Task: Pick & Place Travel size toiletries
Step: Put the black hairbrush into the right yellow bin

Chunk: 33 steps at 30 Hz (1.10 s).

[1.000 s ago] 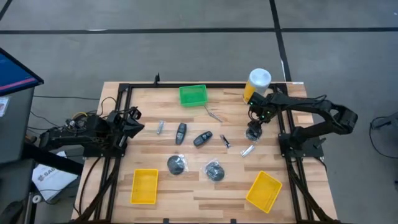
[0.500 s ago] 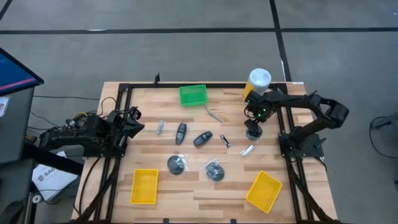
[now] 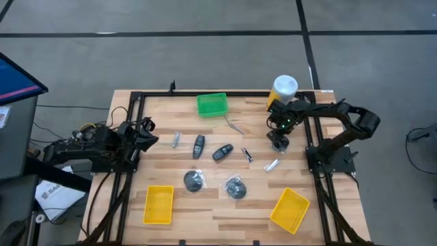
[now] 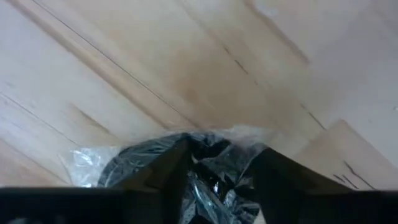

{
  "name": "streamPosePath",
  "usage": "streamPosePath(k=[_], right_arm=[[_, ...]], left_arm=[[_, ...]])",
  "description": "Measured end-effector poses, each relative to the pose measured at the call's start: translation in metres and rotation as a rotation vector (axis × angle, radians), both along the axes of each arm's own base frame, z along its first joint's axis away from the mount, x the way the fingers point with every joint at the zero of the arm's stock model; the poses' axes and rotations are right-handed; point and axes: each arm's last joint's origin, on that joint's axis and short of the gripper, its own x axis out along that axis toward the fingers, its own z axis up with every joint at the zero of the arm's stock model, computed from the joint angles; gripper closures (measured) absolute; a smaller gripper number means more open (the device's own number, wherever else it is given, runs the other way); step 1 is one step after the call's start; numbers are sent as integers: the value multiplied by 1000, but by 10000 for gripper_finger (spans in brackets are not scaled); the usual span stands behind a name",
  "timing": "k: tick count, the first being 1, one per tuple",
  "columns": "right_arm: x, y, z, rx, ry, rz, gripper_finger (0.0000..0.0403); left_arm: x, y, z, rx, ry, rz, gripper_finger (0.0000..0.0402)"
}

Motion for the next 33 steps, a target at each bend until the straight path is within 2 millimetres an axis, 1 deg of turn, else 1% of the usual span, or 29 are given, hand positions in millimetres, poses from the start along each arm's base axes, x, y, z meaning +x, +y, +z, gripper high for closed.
streamPosePath(k=[4,7,14,18,20,25,28,30,33], right_arm=[[0,0,0,-2,-1,2,301],[0,0,0,-4,1,2,329],[3,-1,3,-9,2,9,368],[11,-3,12,-29,-20,23,394],[16,-3,18,-31,-25,34,400],[26,-1,32,-33,-31,82,401],[33,2,44,-25,-26,112,400],[37,6,54,-18,-34,134,400],[46,13,76,-28,-120,177,402]], left_arm=[[0,0,0,0,0,0,401],[0,0,0,0,0,0,401],[0,0,0,0,0,0,401],[0,0,0,0,0,0,401],[0,0,0,0,0,0,401],[0,0,0,0,0,0,401],[0,0,0,0,0,0,401],[0,0,0,1,0,0,401],[0,0,0,1,0,1,401]])
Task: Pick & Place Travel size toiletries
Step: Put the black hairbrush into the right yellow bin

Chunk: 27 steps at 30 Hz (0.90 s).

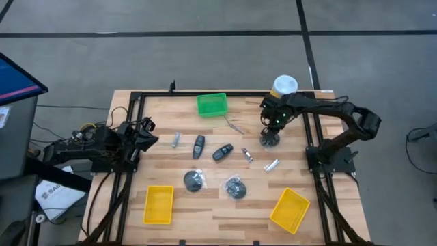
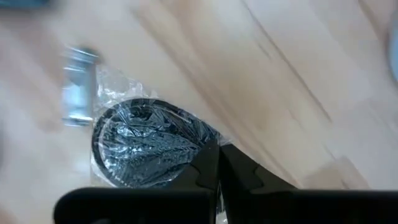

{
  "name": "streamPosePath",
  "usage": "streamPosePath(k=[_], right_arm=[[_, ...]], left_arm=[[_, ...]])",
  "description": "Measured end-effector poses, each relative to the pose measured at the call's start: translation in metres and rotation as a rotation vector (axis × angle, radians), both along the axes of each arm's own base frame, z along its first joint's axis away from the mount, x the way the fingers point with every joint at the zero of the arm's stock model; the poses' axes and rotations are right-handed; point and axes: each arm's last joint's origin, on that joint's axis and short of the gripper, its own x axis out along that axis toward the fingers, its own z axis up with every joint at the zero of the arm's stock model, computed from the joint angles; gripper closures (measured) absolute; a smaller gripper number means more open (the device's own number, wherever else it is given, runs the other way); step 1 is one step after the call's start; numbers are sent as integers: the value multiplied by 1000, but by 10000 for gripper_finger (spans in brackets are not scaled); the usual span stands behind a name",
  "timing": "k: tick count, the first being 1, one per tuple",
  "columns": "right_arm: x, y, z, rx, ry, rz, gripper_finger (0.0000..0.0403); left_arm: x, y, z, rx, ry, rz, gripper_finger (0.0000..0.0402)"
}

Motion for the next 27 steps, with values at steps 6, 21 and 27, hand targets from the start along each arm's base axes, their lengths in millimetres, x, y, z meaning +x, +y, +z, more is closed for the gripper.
streamPosePath(k=[6,21,27], right_arm=[[6,26,57,1,-233,26,402],[-28,130,136,268,-542,152,403],[-37,174,136,357,-466,172,403]], left_arm=[[0,0,0,1,0,1,401],[0,0,0,3,0,-1,401],[0,0,0,3,0,-1,401]])
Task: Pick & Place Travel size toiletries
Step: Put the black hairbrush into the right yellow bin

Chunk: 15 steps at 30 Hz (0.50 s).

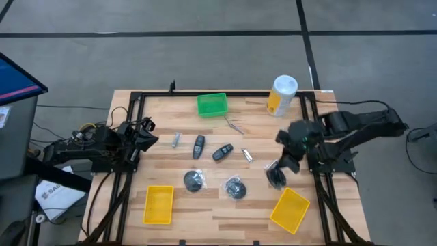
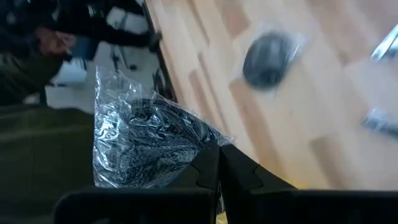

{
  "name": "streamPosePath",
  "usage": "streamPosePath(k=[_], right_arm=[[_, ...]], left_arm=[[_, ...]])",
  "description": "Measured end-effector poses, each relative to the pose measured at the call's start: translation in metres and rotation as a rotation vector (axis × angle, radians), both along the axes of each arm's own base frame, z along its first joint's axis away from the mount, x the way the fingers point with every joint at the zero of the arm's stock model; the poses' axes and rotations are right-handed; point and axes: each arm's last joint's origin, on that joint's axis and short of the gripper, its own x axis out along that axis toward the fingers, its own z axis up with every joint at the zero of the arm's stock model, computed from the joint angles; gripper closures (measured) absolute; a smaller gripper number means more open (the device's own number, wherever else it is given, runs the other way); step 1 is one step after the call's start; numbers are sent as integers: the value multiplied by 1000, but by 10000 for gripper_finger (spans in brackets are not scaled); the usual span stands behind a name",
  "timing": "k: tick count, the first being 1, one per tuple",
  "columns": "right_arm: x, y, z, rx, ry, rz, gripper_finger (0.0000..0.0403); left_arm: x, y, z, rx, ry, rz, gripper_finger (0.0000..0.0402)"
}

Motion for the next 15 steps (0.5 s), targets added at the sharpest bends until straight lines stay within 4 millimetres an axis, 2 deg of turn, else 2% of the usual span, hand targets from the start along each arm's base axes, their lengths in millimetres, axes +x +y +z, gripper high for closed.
streamPosePath(k=[7,15], right_arm=[[-7,49,-18,-49,183,22,403],[-9,89,-58,-253,457,64,403]], left_arm=[[0,0,0,0,0,-1,401],[0,0,0,0,0,-1,401]])
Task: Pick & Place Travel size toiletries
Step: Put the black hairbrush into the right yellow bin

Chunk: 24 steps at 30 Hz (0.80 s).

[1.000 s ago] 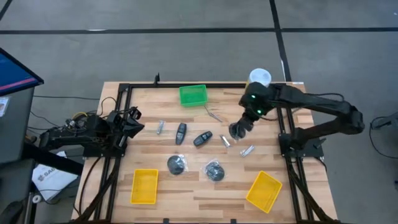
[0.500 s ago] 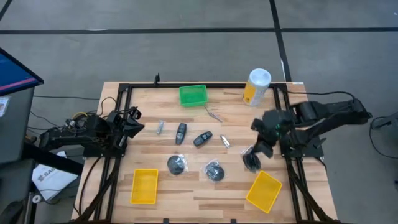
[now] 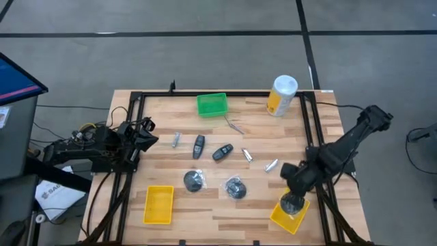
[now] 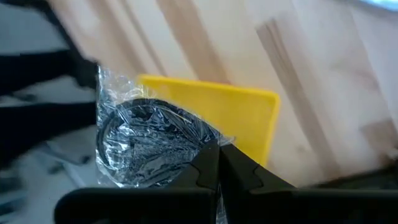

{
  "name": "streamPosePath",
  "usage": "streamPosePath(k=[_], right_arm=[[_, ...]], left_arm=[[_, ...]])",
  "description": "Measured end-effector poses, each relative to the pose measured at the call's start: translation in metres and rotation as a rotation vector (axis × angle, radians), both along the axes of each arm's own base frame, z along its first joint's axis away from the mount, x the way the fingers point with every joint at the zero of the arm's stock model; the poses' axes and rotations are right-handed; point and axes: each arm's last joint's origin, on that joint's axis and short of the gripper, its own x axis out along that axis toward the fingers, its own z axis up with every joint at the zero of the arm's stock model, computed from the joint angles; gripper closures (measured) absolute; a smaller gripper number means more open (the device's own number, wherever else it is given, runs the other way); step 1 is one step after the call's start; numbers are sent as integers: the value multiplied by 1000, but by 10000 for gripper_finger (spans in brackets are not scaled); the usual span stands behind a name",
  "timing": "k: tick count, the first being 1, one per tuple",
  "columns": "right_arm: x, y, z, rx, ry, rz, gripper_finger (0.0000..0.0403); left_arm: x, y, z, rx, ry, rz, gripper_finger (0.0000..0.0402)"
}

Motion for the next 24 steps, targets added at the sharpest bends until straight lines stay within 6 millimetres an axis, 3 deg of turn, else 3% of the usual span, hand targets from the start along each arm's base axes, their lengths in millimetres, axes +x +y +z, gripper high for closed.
streamPosePath(k=[13,24], right_arm=[[17,39,-60,-189,187,206,403],[27,53,-79,-180,173,265,403]], left_arm=[[0,0,0,0,0,-1,401],[0,0,0,-2,0,-2,401]])
